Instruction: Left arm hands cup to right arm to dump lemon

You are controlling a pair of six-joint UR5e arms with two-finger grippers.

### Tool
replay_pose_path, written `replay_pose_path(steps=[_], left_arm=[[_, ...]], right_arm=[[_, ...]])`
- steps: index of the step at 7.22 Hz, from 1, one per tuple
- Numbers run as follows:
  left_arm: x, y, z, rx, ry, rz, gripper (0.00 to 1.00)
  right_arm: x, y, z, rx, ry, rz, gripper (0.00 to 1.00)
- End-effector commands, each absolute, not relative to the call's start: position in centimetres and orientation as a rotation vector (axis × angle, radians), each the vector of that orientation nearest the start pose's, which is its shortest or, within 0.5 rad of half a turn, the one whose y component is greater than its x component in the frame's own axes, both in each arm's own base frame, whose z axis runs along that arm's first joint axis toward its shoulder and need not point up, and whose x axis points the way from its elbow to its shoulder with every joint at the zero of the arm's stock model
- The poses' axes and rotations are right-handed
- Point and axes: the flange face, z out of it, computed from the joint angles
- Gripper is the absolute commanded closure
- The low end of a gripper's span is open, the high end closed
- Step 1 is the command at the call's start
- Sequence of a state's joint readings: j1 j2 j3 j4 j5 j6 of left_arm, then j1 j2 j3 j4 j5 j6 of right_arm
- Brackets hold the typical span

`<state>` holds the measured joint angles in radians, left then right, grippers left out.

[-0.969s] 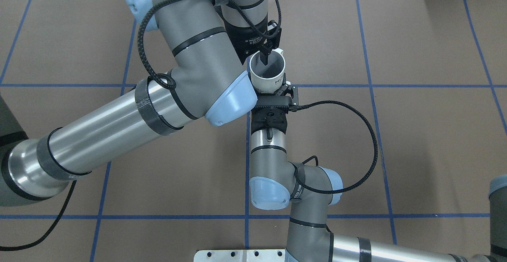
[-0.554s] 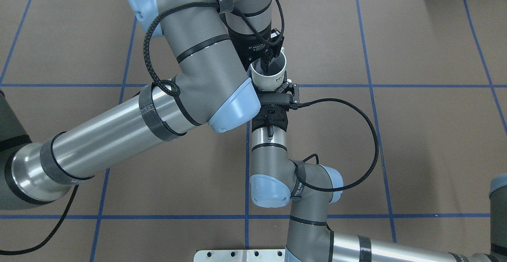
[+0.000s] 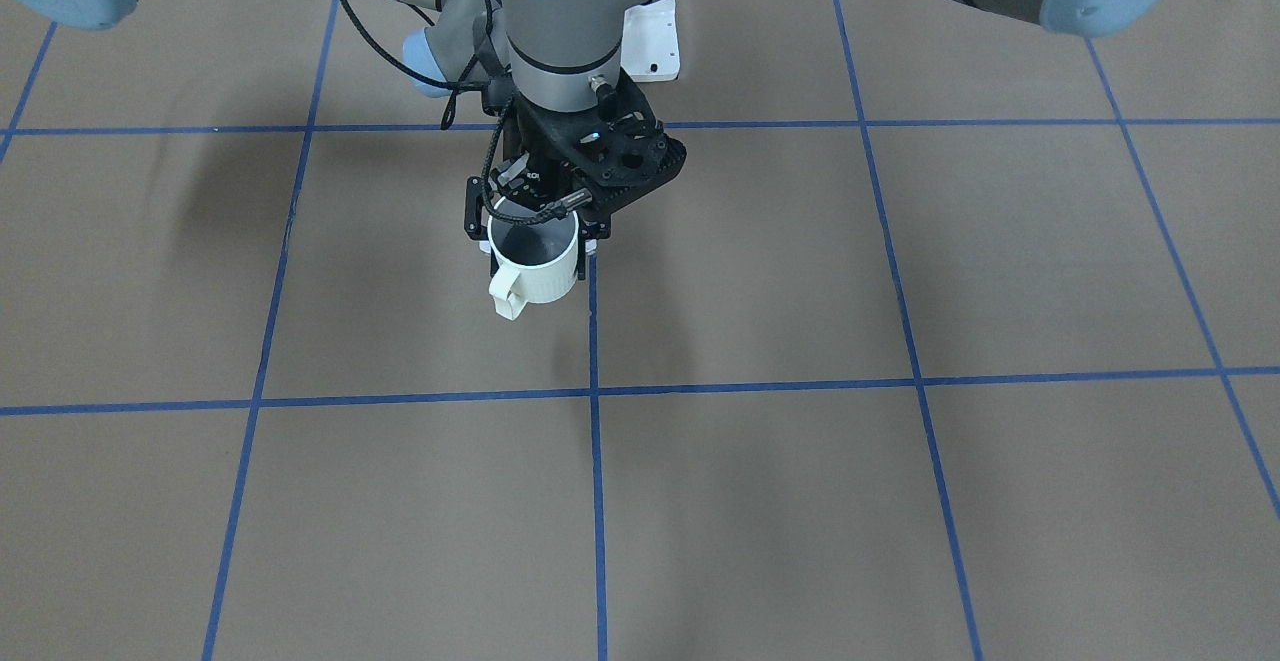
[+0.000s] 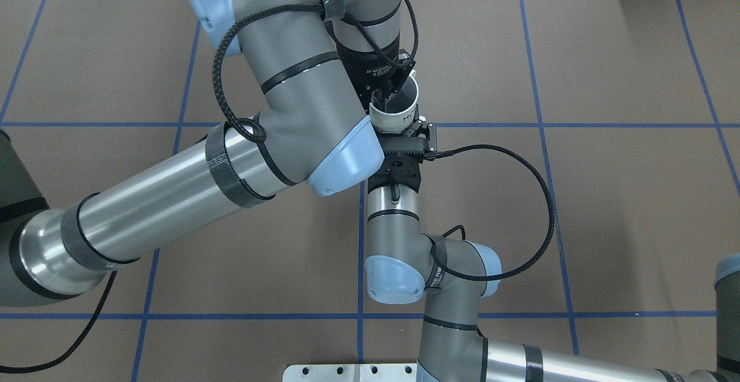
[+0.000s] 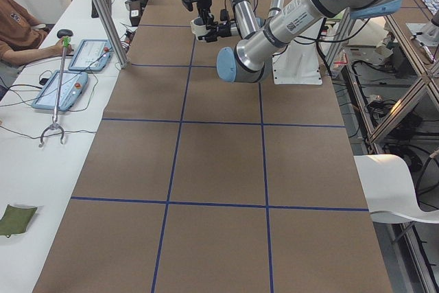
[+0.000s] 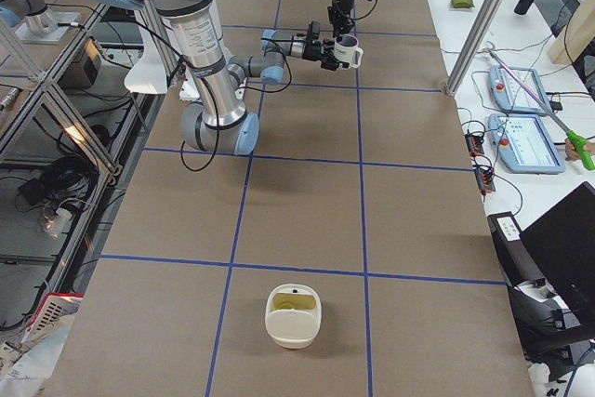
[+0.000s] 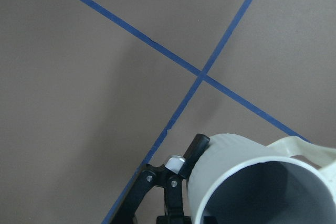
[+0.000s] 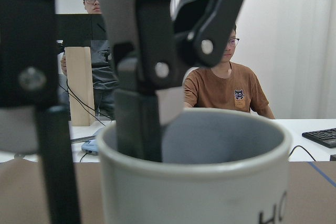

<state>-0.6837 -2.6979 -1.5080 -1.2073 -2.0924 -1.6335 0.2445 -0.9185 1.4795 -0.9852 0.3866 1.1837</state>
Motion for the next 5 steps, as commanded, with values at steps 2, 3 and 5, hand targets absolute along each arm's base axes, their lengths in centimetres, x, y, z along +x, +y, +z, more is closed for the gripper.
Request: replay_pose_path(steps=[2, 3, 5], left_arm=[[49.36, -51.05, 0.21, -0.269, 0.815, -0.518, 0.72], [49.37, -51.04, 0.2, -0.27, 0.815, -0.518, 0.72], [49.16, -50.88, 0.08, -0.275, 0.804, -0.522, 1.0]], right_arm=[[-59.21, -37.46, 21.6, 1.294, -0.633, 0.555, 0.73], [-59.13, -37.34, 21.41, 1.293, -0.639, 0.558, 0.73], [-58.96, -37.19, 21.2, 1.293, -0.645, 0.56, 0.72]])
